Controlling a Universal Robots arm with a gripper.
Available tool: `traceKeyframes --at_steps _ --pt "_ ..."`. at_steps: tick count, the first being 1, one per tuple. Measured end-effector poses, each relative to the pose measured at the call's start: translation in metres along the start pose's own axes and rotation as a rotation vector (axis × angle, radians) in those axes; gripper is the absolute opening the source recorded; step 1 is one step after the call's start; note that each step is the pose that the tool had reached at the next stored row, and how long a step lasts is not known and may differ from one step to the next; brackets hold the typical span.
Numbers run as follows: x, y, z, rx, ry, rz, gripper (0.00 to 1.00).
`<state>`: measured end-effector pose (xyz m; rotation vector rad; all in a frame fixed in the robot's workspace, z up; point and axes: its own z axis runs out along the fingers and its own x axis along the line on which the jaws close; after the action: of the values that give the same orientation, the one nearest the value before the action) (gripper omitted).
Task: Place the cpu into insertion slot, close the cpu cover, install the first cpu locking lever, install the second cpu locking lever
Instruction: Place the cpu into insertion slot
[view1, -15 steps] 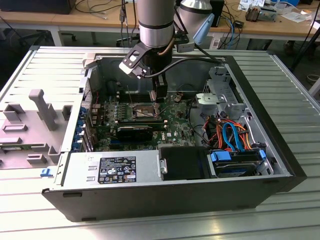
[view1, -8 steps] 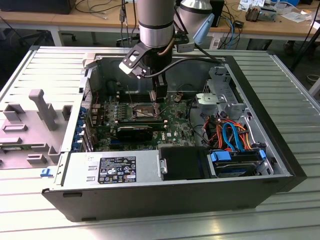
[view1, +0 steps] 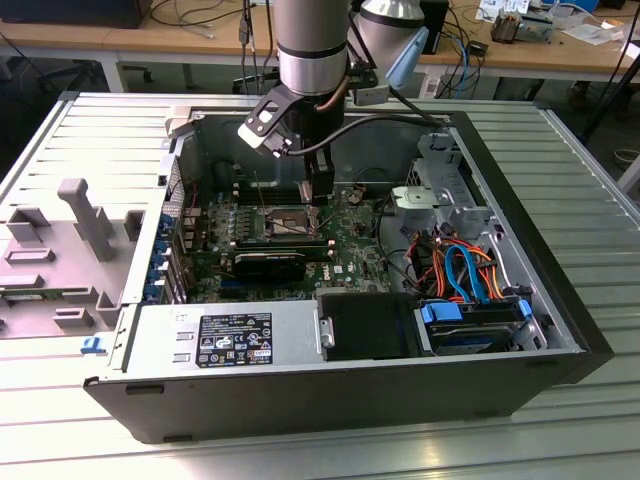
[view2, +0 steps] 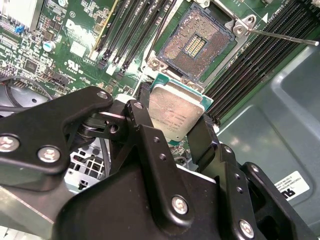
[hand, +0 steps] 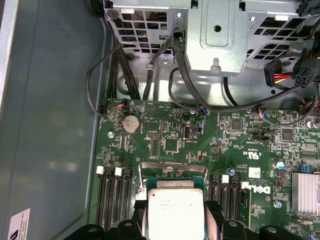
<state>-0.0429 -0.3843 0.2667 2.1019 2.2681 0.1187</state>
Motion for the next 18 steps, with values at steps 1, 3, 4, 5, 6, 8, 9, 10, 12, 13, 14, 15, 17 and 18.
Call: traceKeyframes --at_steps 1,3,4,5,6,8,9,10,12,13,14,15,17,18 --pt "0.0000 0.0000 0.0000 0.0000 0.0000 0.001 0.55" --pt "0.0000 0.0000 0.0001 0.0000 -0.0002 0.003 0.55" --pt "0.0000 0.0000 0.0001 -0.0001 -0.0003 0.004 0.55" --pt "0.0000 0.0000 0.0001 -0.0001 -0.0005 0.006 0.55" --pt "0.0000 0.0000 0.0001 -0.0001 -0.0006 0.007 0.55" --pt "0.0000 0.0000 0.0002 -0.0002 -0.0008 0.010 0.55" --pt "0.0000 0.0000 0.0002 -0.0002 -0.0009 0.011 0.55" --pt "0.0000 0.0000 0.0002 -0.0002 -0.0010 0.012 0.55" --pt "0.0000 0.0000 0.0003 -0.0003 -0.0011 0.014 0.55" --pt "0.0000 0.0000 0.0003 -0.0003 -0.0013 0.015 0.55" --pt "0.0000 0.0000 0.0003 -0.0003 -0.0014 0.016 0.55" --pt "0.0000 0.0000 0.0003 -0.0003 -0.0015 0.017 0.55" --pt "0.0000 0.0000 0.0003 -0.0003 -0.0017 0.020 0.55" --pt "0.0000 0.0000 0.0004 -0.0004 -0.0018 0.021 0.55"
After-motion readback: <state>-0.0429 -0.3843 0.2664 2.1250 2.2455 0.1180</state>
